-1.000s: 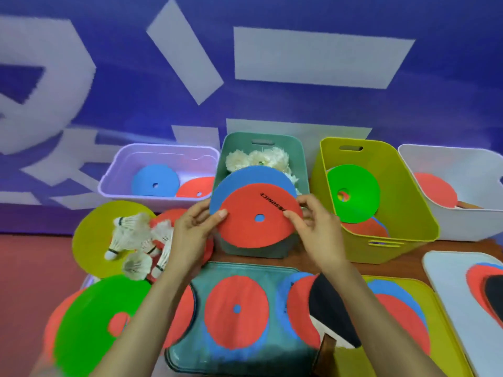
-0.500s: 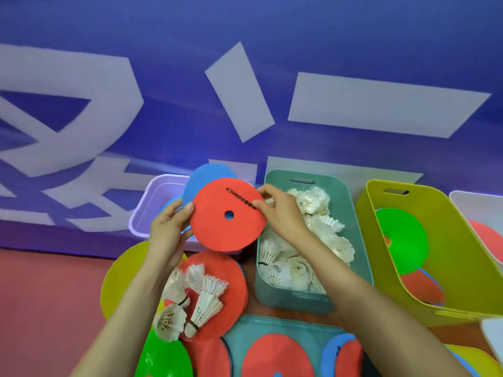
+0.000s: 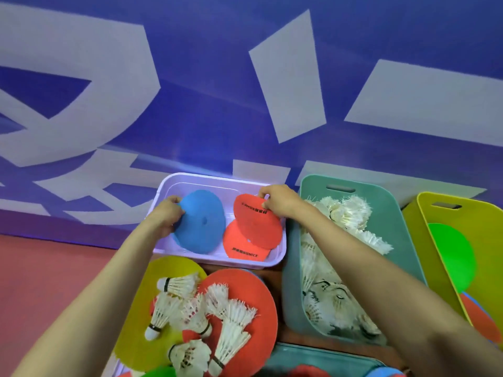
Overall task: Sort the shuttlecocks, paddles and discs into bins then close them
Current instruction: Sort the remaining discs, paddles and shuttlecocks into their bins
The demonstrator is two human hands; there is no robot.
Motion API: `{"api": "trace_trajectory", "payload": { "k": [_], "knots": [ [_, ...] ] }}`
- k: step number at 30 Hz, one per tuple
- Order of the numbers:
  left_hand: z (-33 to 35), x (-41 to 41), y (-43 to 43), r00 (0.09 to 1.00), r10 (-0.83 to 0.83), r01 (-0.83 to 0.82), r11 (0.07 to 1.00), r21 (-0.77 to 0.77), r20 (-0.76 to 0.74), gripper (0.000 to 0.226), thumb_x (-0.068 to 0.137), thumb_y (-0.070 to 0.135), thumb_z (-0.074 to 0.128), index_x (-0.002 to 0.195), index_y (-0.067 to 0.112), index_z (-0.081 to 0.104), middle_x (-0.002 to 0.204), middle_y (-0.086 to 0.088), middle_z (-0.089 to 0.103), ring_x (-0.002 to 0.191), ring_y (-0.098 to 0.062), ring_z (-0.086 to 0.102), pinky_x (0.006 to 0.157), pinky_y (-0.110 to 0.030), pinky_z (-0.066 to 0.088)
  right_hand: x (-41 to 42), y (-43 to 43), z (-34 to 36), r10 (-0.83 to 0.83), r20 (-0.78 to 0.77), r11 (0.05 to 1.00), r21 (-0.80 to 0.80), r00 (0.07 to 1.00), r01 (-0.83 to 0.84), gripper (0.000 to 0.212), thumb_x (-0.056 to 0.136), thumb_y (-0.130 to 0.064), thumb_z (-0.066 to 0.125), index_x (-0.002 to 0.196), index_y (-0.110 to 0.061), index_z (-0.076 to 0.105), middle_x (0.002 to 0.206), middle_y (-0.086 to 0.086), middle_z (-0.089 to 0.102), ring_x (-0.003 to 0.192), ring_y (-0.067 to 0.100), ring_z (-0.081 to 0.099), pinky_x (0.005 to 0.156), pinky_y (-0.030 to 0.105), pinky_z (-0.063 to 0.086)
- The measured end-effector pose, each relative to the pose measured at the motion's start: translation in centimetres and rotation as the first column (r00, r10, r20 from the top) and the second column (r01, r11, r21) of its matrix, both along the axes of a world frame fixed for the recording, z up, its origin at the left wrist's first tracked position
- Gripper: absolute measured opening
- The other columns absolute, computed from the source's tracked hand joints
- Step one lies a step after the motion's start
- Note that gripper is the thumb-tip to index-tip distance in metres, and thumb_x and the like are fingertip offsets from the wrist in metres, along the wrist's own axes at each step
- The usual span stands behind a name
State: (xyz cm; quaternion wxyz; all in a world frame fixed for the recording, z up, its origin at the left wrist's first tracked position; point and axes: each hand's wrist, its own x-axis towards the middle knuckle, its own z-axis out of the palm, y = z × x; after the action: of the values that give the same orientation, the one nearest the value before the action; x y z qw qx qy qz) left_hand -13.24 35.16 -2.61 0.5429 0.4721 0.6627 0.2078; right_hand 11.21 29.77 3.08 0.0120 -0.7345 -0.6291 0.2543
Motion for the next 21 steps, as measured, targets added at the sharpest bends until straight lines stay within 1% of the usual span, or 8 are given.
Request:
{"api": "trace_trajectory", "payload": {
  "k": [3,6,8,13,14,16,19,21],
  "knots": [
    [-1.9,0.0,1.7,0.997,-0.035,0.032,0.998,-0.048,-0.061,0.027,0.091,-0.011,0.031,0.084,0.008,0.049,0.082,-0.014,0.055,0.059,-0.023,0.057,0.056,-0.03,0.05,-0.6,1.8,-0.5,0.041,-0.002,0.994,-0.099,0.999,-0.041,0.018,0.089,-0.007,0.056,0.104,-0.013,0.064,0.098,0.009,0.064,0.08,0.024,0.057,0.064,0.029,0.046],
    [-3.8,-0.1,3.3,0.913,-0.161,0.163,0.986,-0.026,-0.375,0.029,0.09,-0.004,0.037,0.117,-0.007,0.049,0.119,-0.025,0.056,0.104,-0.038,0.059,0.085,-0.043,0.048,-1.2,3.1,-1.5,0.023,-0.017,0.985,-0.169,1.0,-0.026,0.017,0.088,-0.004,0.055,0.101,-0.012,0.063,0.081,0.007,0.06,0.067,0.024,0.056,0.056,0.028,0.048],
    [-4.3,0.5,3.3,0.766,-0.247,0.283,0.959,-0.035,-0.593,0.038,0.093,0.003,0.042,0.129,-0.009,0.038,0.134,-0.027,0.044,0.122,-0.041,0.046,0.097,-0.042,0.041,-1.7,3.8,-2.6,0.067,0.071,0.977,-0.209,0.995,-0.051,0.017,0.088,0.0,0.051,0.1,-0.007,0.062,0.094,0.014,0.063,0.077,0.025,0.057,0.064,0.03,0.047],
    [-5.3,1.9,2.1,0.524,-0.346,0.526,0.85,-0.023,-0.778,0.065,0.093,0.016,0.05,0.144,-0.002,0.013,0.139,-0.023,0.025,0.127,-0.042,0.033,0.103,-0.046,0.032,-2.8,4.1,-3.5,0.194,0.259,0.95,-0.291,0.946,-0.115,0.02,0.091,0.003,0.042,0.076,-0.001,0.055,0.118,0.021,0.061,0.091,0.031,0.056,0.072,0.034,0.042],
    [-5.7,2.0,1.9,0.481,-0.366,0.57,0.821,-0.032,-0.797,0.064,0.093,0.018,0.05,0.144,0.001,0.015,0.14,-0.022,0.024,0.128,-0.041,0.031,0.104,-0.046,0.031,-2.9,4.1,-3.6,0.213,0.282,0.946,-0.298,0.935,-0.126,0.019,0.092,0.001,0.042,0.081,0.0,0.057,0.121,0.021,0.059,0.094,0.031,0.056,0.075,0.035,0.043],
    [-6.2,2.2,1.7,0.447,-0.42,0.627,0.777,-0.058,-0.79,0.055,0.092,0.019,0.05,0.139,0.003,0.028,0.144,-0.022,0.022,0.133,-0.038,0.025,0.108,-0.044,0.029,-3.1,3.9,-4.4,0.266,0.319,0.929,-0.336,0.91,-0.153,0.023,0.093,-0.002,0.044,0.109,0.002,0.06,0.126,0.019,0.057,0.108,0.033,0.057,0.086,0.037,0.045],
    [-6.6,2.5,1.4,0.451,-0.518,0.672,0.733,-0.106,-0.726,0.051,0.088,0.027,0.056,0.133,0.007,0.042,0.141,-0.02,0.031,0.131,-0.036,0.03,0.108,-0.043,0.03,-3.0,2.9,-5.9,0.283,0.328,0.914,-0.377,0.901,-0.15,0.05,0.091,-0.009,0.055,0.137,0.0,0.038,0.138,0.019,0.045,0.123,0.035,0.048,0.097,0.041,0.042],
    [-6.1,2.5,0.7,0.472,-0.526,0.68,0.728,-0.088,-0.708,0.053,0.088,0.032,0.058,0.134,0.01,0.044,0.138,-0.018,0.038,0.129,-0.034,0.035,0.107,-0.044,0.032,-3.0,1.9,-6.0,0.289,0.333,0.913,-0.379,0.898,-0.154,0.064,0.091,-0.023,0.059,0.143,-0.004,0.027,0.144,0.018,0.034,0.13,0.035,0.038,0.103,0.044,0.037]
  ]
}}
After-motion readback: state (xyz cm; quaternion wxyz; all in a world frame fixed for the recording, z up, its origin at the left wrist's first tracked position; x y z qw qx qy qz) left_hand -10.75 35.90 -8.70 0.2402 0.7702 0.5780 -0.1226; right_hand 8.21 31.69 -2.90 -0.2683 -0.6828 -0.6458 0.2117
